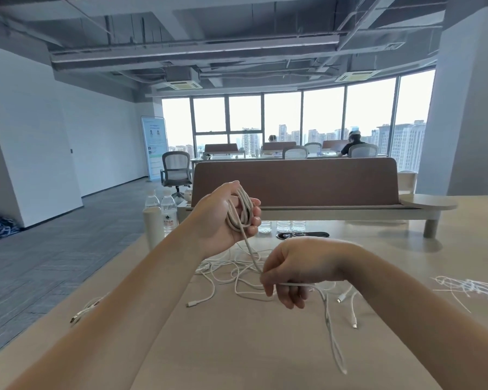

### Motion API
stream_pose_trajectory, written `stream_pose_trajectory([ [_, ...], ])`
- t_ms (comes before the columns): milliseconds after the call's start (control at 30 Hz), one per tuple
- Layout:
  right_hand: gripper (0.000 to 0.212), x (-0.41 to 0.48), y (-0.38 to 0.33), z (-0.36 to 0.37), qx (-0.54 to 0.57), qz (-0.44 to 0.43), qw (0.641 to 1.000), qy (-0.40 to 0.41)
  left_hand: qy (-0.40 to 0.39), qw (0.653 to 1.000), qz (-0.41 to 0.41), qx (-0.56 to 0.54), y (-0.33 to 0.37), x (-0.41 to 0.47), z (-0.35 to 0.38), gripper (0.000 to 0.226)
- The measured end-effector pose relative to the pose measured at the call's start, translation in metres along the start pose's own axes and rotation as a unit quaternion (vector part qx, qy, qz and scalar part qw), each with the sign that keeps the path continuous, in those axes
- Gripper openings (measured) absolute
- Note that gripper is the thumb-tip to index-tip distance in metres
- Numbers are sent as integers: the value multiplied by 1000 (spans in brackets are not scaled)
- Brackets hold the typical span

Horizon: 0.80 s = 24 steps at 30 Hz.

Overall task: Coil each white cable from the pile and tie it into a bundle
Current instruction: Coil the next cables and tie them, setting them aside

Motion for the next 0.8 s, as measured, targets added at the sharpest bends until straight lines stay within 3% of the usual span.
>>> stream_pose_trajectory([
  [200, 27, 20, 18, -18, 110, 8, 981, 160, -19, 1000, 8, 22, 0, -2, -2, 43],
  [433, 29, 22, 26, -30, 269, -28, 942, 201, 31, 995, 49, 86, -4, 4, -16, 35],
  [667, 24, 16, 17, -33, 254, -23, 922, 293, -5, 981, 14, 196, -13, 0, -8, 42],
  [800, 31, 14, 9, -32, 176, -8, 910, 376, -24, 969, 21, 244, -16, -2, 1, 39],
])
Point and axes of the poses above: each hand's wrist, its own x-axis towards the middle knuckle, its own z-axis out of the palm, y = z × x, the point moved 5 cm from there along x, towards the middle knuckle, and after that the axes turned 13 degrees about z, right-handed, at the moved point
